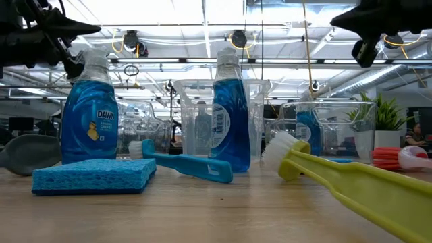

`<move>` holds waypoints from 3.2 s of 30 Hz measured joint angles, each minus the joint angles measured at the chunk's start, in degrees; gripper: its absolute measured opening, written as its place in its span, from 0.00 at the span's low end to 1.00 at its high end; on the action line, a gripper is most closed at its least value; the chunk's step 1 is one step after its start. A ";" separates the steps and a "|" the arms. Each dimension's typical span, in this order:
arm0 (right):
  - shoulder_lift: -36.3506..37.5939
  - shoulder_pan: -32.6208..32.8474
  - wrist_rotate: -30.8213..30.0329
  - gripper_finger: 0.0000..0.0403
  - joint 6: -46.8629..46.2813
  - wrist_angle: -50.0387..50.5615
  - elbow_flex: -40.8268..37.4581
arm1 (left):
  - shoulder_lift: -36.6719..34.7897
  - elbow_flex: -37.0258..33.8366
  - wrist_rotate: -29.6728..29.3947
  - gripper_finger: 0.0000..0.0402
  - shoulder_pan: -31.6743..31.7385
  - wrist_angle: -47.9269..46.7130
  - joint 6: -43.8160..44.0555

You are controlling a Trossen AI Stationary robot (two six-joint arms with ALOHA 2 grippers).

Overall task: Pick & Place Kitchen Sink Supplies
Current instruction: Put the blue dishwashing liquid into the right transparent bin

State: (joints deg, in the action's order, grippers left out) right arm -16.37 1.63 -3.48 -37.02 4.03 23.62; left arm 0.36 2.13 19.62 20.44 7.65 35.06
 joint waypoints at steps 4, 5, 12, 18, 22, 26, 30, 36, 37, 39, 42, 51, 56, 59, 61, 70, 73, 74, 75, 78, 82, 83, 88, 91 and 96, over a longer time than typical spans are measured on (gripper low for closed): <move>2.74 0.00 0.36 0.00 1.33 -0.26 -0.48 | 0.00 2.37 -1.87 0.57 0.00 -0.90 -0.17; 3.29 0.00 0.36 0.00 2.07 -0.44 -0.48 | 0.00 3.53 -2.37 0.57 0.00 -1.98 -0.66; 6.44 0.00 0.34 0.00 6.04 -1.98 -0.51 | 0.55 15.26 -6.42 0.57 0.00 -18.57 -5.95; 7.11 0.00 0.34 0.00 7.86 -2.49 -0.51 | 5.82 24.18 -7.63 0.57 -0.02 -27.68 -8.71; 7.11 0.00 0.34 0.00 7.95 -2.44 -0.51 | 11.23 28.48 -7.63 0.57 -0.02 -29.72 -10.37; 7.11 0.00 0.34 0.00 8.56 -2.03 -0.51 | 17.58 33.03 -7.51 0.57 -0.02 -34.41 -11.00; 7.11 0.00 0.34 0.00 8.50 -2.57 -1.61 | 23.76 37.87 -6.18 0.57 -0.02 -41.04 -10.72; 7.11 0.00 0.26 0.00 3.65 -2.68 -4.96 | 30.92 44.30 -4.42 0.57 -0.93 -50.77 -8.38; 7.11 0.00 0.25 0.00 3.04 -3.35 -5.69 | 31.78 45.34 -4.02 0.57 -1.35 -52.38 -7.54; 7.11 0.00 0.24 0.00 2.58 -5.76 -7.13 | 33.29 47.35 -3.28 0.57 -2.27 -55.84 -5.69; 7.11 0.00 0.30 0.00 3.06 -10.39 -9.41 | 34.80 50.21 -2.96 0.57 -3.99 -61.13 -2.47; 7.11 0.00 0.50 0.00 3.02 -16.45 -13.02 | 36.81 57.28 -1.53 0.57 -10.83 -78.68 9.87; 7.11 0.00 0.52 0.00 3.02 -16.68 -13.03 | 36.79 58.88 -1.20 0.57 -14.49 -84.47 20.57; 7.11 0.00 0.52 0.00 3.01 -16.68 -13.03 | 36.74 59.25 1.23 0.57 -16.29 -86.33 25.76; 7.11 0.00 0.52 0.00 3.02 -16.68 -13.03 | 36.78 59.25 2.56 0.57 -17.30 -87.90 29.31; 7.11 0.00 0.54 0.00 3.13 -16.65 -13.03 | 36.76 59.25 2.51 0.57 -21.06 -96.95 40.71; 7.11 0.00 0.54 0.00 3.15 -16.65 -13.03 | 36.76 59.23 1.12 0.57 -21.79 -97.06 42.23; 7.11 0.00 0.54 0.00 3.15 -16.65 -13.03 | 36.81 59.25 0.96 0.57 -22.03 -97.06 42.63; 7.11 0.00 0.54 0.00 3.15 -16.65 -13.03 | 37.14 59.23 0.90 0.57 -22.20 -97.09 43.23; 7.11 0.00 0.54 0.00 3.15 -16.63 -13.03 | 38.30 59.21 0.95 0.57 -22.98 -96.90 44.26; 7.11 0.00 0.54 0.00 3.13 -16.61 -13.03 | 40.88 59.21 1.00 0.57 -24.59 -96.99 44.51; 7.11 -0.02 0.56 0.00 3.04 -16.61 -13.03 | 41.67 59.21 1.04 0.57 -25.07 -96.97 44.48; 7.11 -0.02 0.55 0.00 3.01 -16.61 -13.03 | 45.11 59.21 0.89 0.57 -28.55 -96.97 44.59; 7.11 0.00 0.54 0.00 3.00 -16.61 -13.03 | 47.12 59.21 0.81 0.57 -31.06 -96.97 45.24; 7.11 -0.01 0.54 0.00 2.79 -16.61 -13.03 | 49.71 59.19 -3.90 0.57 -35.46 -95.92 46.55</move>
State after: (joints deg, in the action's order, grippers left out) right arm -9.26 1.62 -2.94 -34.23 -12.58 10.59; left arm 50.07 61.32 15.72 -15.02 -88.27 81.61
